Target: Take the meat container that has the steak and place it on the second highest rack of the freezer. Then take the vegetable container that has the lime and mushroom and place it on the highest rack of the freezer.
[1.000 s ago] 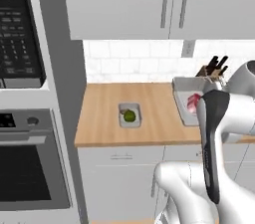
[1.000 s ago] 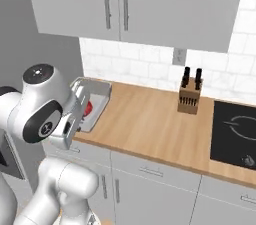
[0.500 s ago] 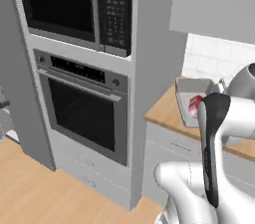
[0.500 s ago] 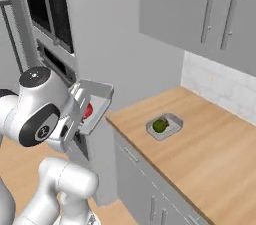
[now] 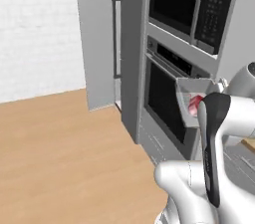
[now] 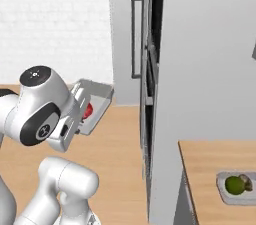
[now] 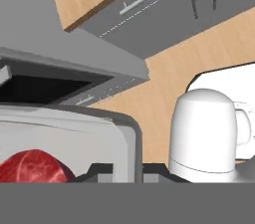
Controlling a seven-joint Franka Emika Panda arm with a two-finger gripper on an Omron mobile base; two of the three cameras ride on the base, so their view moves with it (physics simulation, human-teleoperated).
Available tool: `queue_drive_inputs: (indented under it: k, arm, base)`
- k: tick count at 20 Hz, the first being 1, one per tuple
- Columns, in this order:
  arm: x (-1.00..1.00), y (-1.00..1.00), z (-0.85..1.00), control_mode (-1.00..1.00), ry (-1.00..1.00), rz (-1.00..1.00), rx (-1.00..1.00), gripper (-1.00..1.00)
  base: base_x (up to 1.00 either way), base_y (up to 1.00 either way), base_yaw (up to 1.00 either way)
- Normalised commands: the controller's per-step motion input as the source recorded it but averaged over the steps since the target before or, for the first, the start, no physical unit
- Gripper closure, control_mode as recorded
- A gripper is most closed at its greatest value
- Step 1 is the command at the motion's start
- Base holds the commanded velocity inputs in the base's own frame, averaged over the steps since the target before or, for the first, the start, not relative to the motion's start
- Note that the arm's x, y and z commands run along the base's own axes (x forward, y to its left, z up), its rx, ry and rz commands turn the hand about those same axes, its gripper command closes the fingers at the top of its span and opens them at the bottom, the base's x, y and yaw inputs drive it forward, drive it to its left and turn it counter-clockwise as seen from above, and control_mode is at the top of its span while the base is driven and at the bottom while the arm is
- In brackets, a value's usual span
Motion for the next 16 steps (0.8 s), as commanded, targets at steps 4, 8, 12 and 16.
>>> queue_drive_inputs:
  k: [4,8,12,16]
  arm:
    - [0.00,0.00,0.00,1.00,0.00,0.00,0.00,1.00]
    - [0.00,0.00,0.00,1.00,0.00,0.00,0.00,1.00]
    - [0.00,0.00,0.00,1.00,0.00,0.00,0.00,1.00]
    - [0.00,0.00,0.00,1.00,0.00,0.00,0.00,1.00]
  base:
    - [0.00,0.09,0.84]
    - [0.04,0.07,0.80]
    - [0.18,0.06,0.19]
    - [0.51,0.10,-0.06]
